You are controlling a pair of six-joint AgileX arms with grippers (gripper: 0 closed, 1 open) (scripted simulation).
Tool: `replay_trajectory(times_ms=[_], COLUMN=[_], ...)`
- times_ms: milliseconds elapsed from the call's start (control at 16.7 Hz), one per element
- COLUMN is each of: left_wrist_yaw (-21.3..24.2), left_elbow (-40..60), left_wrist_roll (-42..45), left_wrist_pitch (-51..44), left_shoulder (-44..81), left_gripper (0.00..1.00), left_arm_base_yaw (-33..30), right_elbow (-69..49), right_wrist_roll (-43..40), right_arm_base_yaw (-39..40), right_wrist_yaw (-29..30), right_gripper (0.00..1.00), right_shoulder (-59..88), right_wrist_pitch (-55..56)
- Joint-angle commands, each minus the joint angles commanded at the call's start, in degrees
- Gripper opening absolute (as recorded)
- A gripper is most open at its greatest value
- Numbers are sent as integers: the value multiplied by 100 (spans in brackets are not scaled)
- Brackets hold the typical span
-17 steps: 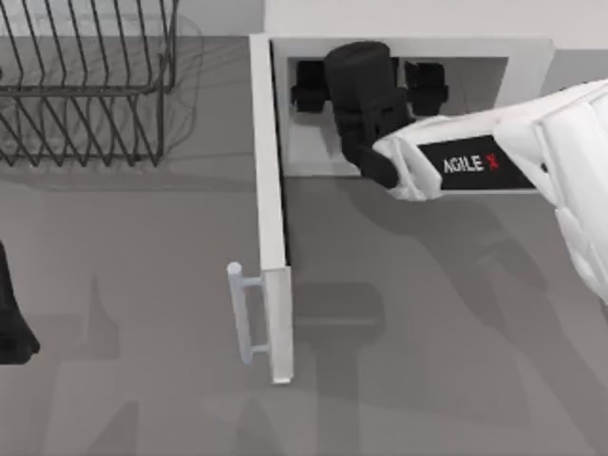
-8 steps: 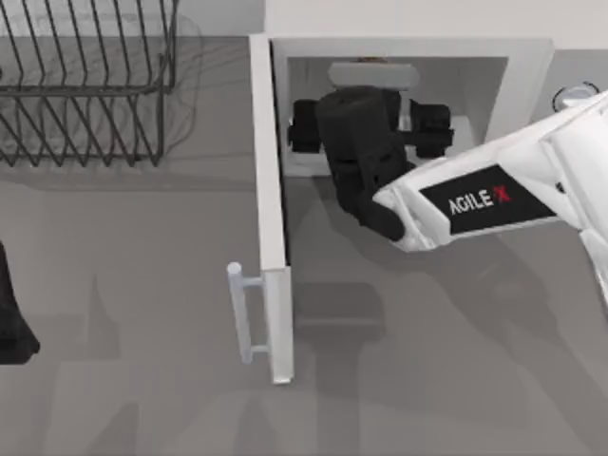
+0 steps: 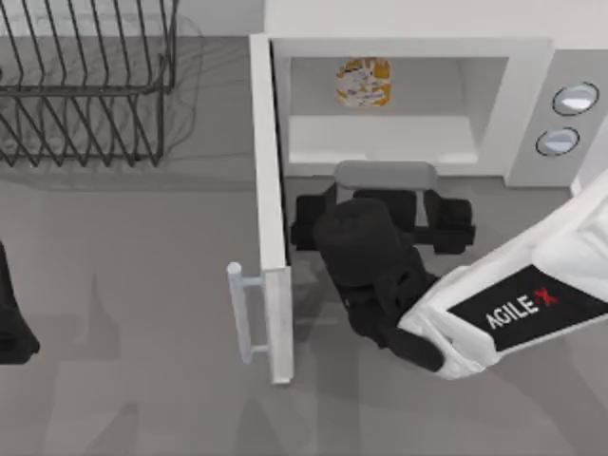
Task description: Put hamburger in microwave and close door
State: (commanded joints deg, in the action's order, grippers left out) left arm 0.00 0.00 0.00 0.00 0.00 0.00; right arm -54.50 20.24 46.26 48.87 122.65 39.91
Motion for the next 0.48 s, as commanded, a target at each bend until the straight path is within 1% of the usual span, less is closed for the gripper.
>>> replay_trajectory(times_ms=[120,480], left_wrist_yaw=[0,0], left_elbow=[0,0], left_wrist_roll=[0,0], left_wrist_pitch=[0,0], left_shoulder=[0,0], left_gripper=[100,100], left_arm_base_yaw=[0,0], right_elbow=[212,183], right_wrist_roll=[56,51], right_arm_base_yaw=[101,81], right_wrist_yaw=[89,77], right_gripper=[100,100], right_shoulder=[-136,-198], right_wrist_pitch=[93,-7])
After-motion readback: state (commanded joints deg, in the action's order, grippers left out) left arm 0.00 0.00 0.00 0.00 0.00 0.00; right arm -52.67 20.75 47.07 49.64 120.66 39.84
